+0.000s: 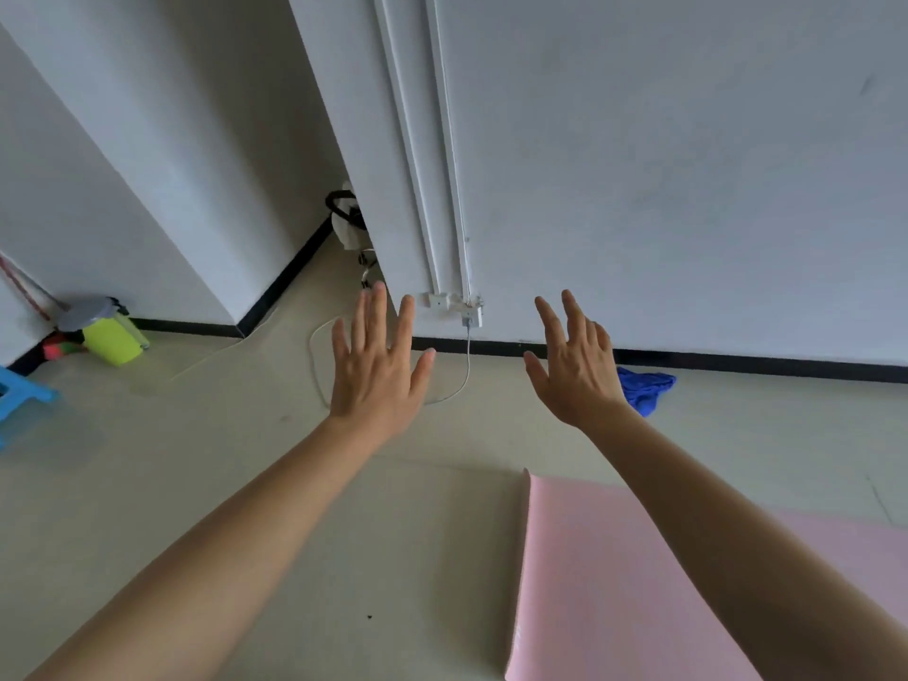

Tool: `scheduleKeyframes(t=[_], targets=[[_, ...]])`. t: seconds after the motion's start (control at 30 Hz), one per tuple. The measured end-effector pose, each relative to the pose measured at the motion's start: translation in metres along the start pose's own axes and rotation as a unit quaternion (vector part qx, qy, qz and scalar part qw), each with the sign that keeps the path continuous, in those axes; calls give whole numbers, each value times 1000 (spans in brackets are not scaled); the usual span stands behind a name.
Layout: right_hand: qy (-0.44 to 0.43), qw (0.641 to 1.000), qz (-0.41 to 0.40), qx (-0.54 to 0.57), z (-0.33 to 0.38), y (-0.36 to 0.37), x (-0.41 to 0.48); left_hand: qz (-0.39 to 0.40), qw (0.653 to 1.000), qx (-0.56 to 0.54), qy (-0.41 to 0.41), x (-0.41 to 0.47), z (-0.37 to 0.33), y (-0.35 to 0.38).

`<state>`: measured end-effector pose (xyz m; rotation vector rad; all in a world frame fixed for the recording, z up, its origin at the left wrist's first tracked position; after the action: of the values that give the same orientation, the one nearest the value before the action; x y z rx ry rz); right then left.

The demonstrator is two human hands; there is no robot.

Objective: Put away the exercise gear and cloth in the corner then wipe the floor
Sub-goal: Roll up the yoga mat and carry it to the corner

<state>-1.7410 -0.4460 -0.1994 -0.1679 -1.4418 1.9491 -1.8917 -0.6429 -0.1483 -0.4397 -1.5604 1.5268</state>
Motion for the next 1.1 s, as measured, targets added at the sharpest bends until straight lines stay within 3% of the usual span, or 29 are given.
scheduleKeyframes(t=[0.1, 0.3, 0.43, 0.53, 0.7, 0.87, 0.97, 1.1], targets=[[42, 998, -22, -30, -24, -2, 23, -1, 999, -27, 42, 67, -12, 15], [222, 970, -77, -58, -92, 2, 39, -1, 977, -86, 197, 184, -74, 77], [336, 931, -109, -90, -117, 19, 29, 21, 936, -111, 334, 237, -127, 127], [437, 880, -143, -119, -117, 31, 11, 52, 893, -138, 426, 259, -163, 154], [554, 805, -158, -140, -82, 47, -35, 67, 826, -156, 537, 249, -207, 176], [660, 717, -174, -144, -45, 80, -108, 110, 742, -133, 648, 186, -248, 191], [706, 676, -182, -107, -41, 127, -151, 110, 699, -84, 702, 138, -266, 220], [756, 640, -140, -11, -59, 215, -194, 128, 673, -19, 728, 77, -280, 294]])
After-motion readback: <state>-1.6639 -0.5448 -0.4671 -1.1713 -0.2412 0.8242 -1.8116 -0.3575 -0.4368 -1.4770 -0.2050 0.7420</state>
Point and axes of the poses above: each hand's wrist, its own x-axis towards the middle knuckle, its own y-axis out of the palm, z = x × y, the point moved 2 cm from there along x, towards the middle knuckle, and after that the axes turned 7 degrees about x, right-handed, at the moved point
